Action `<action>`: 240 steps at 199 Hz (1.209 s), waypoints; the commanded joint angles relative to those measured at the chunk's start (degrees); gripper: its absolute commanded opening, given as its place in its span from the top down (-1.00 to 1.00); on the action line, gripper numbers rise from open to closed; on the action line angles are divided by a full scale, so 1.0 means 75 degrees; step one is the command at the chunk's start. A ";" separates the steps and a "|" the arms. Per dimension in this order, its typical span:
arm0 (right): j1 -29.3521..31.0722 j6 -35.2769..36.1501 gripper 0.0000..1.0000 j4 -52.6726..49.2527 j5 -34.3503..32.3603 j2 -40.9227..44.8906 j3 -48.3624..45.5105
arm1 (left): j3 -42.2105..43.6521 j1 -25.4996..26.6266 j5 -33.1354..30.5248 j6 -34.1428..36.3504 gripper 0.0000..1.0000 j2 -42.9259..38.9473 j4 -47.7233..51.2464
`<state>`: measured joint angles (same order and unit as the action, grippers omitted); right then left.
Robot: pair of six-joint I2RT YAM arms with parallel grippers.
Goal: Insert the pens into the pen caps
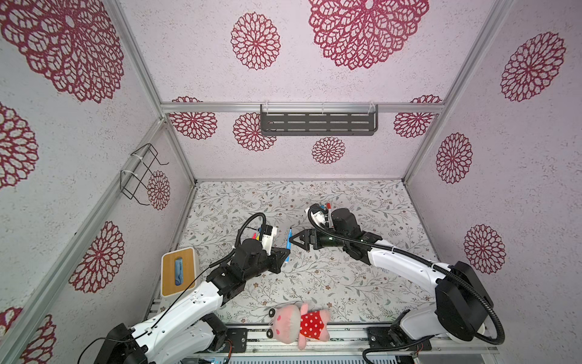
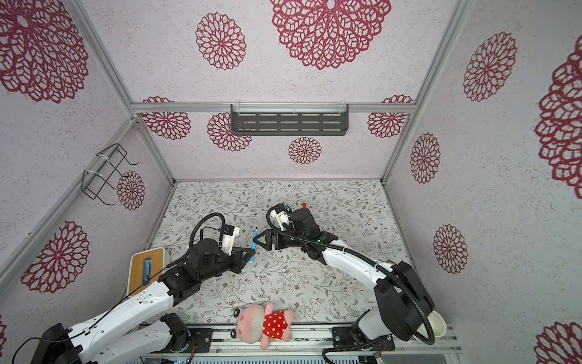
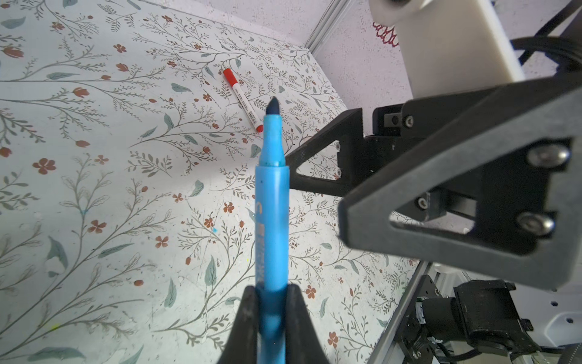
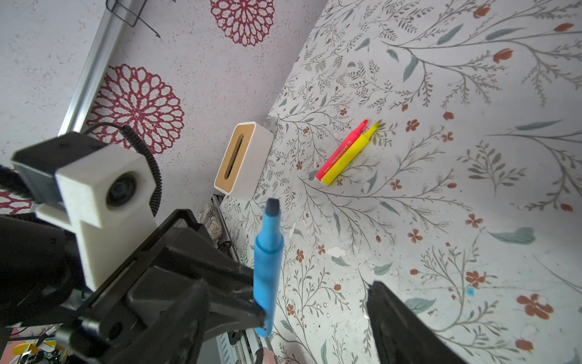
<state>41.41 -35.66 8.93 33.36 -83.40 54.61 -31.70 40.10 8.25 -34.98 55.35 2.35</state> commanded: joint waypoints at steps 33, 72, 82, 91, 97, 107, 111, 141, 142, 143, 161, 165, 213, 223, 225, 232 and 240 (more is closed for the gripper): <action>0.0268 -0.0318 -0.35 0.0737 0.0236 -0.0207 0.0197 | 0.0126 0.0103 -0.0134 -0.0093 0.86 -0.0080 -0.0324; 0.0338 -0.0471 -0.18 0.0997 0.0262 -0.0350 0.0195 | 0.0113 0.0138 -0.0104 -0.0129 0.86 0.0013 -0.0440; 0.0350 -0.0507 -0.16 0.1061 0.0272 -0.0391 0.0195 | 0.0105 0.0144 -0.0101 -0.0141 0.87 0.0035 -0.0465; 0.0350 -0.0540 -0.13 0.1102 0.0283 -0.0432 0.0211 | 0.0102 0.0156 -0.0094 -0.0146 0.87 0.0032 -0.0488; 0.0359 -0.0557 -0.11 0.1137 0.0286 -0.0453 0.0196 | 0.0102 0.0174 -0.0115 -0.0141 0.87 0.0044 -0.0483; 0.0362 -0.0589 -0.05 0.1190 0.0296 -0.0470 0.0195 | 0.0102 0.0173 -0.0116 -0.0146 0.87 0.0038 -0.0489; 0.0362 -0.0608 -0.01 0.1202 0.0297 -0.0481 0.0195 | 0.0094 0.0175 -0.0126 -0.0142 0.87 0.0038 -0.0488; 0.0408 -0.0687 0.20 0.1344 0.0330 -0.0543 0.0160 | 0.0090 0.0196 -0.0129 -0.0158 0.87 0.0060 -0.0512; 0.0408 -0.0685 0.21 0.1343 0.0325 -0.0542 0.0160 | 0.0090 0.0196 -0.0128 -0.0155 0.87 0.0055 -0.0512; 0.0409 -0.0690 0.21 0.1342 0.0323 -0.0541 0.0160 | 0.0090 0.0191 -0.0128 -0.0159 0.87 0.0058 -0.0512; 0.0429 -0.0709 0.30 0.1353 0.0343 -0.0599 0.0172 | 0.0096 0.0196 -0.0127 -0.0152 0.87 0.0096 -0.0524; 0.0432 -0.0717 0.33 0.1355 0.0349 -0.0610 0.0172 | 0.0101 0.0195 -0.0127 -0.0152 0.87 0.0102 -0.0534; 0.0455 -0.0710 0.69 0.1352 0.0333 -0.0623 0.0160 | 0.0137 0.0214 -0.0207 -0.0094 0.50 0.0016 -0.0451; 0.0455 -0.0712 0.73 0.1345 0.0330 -0.0611 0.0160 | 0.0159 0.0208 -0.0253 -0.0048 0.26 -0.0048 -0.0408; 0.0455 -0.0708 0.74 0.1348 0.0332 -0.0605 0.0160 | 0.0163 0.0208 -0.0256 -0.0035 0.20 -0.0063 -0.0401; 0.0455 -0.0714 0.76 0.1347 0.0321 -0.0590 0.0157 | 0.0172 0.0200 -0.0246 0.0028 0.02 -0.0111 -0.0374; 0.0455 -0.0707 0.78 0.1351 0.0321 -0.0565 0.0148 | 0.0172 0.0191 -0.0215 0.0107 -0.09 -0.0158 -0.0337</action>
<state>44.47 -41.17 16.86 34.81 -88.29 54.61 -31.03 41.36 7.42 -35.70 55.68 -0.14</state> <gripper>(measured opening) 0.188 0.453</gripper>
